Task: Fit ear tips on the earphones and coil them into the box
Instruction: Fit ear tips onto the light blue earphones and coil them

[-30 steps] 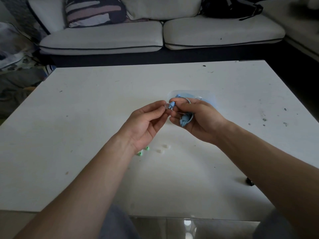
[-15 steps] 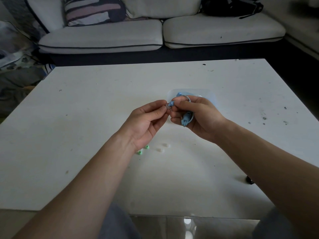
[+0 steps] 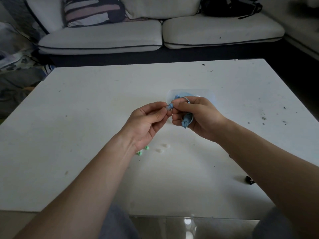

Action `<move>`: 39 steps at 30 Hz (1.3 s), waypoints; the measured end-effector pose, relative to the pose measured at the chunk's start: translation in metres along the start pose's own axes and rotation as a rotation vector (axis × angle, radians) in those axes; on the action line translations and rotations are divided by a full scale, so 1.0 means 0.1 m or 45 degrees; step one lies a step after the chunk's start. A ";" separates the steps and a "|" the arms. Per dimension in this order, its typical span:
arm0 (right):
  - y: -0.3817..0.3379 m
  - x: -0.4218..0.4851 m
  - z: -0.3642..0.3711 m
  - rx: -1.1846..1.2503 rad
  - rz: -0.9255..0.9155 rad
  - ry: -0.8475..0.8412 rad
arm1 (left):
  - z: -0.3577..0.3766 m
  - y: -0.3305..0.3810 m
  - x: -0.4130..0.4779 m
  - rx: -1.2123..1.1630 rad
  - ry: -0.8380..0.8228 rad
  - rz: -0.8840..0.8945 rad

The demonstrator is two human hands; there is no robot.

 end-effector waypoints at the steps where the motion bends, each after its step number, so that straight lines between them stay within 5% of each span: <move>1: 0.00 0.00 0.00 0.006 0.009 -0.003 | 0.00 -0.01 0.00 -0.007 0.004 0.003; 28: 0.03 0.03 -0.06 0.009 0.084 -0.058 | 0.00 -0.05 0.05 0.004 -0.046 -0.015; 35: 0.04 -0.04 -0.07 -0.520 0.197 -0.179 | 0.01 -0.07 0.02 0.327 -0.113 -0.076; 39: 0.09 -0.11 -0.07 -0.539 0.369 -0.158 | -0.02 -0.16 0.01 0.509 -0.153 -0.172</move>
Point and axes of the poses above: each hand's wrist, its own x-axis towards the middle knuckle, its own z-axis out of the palm, y = z × x, the point moved 3 cm from there along x, towards the middle knuckle, and after that the axes turned 2 degrees about -z, right-handed, at the moved point
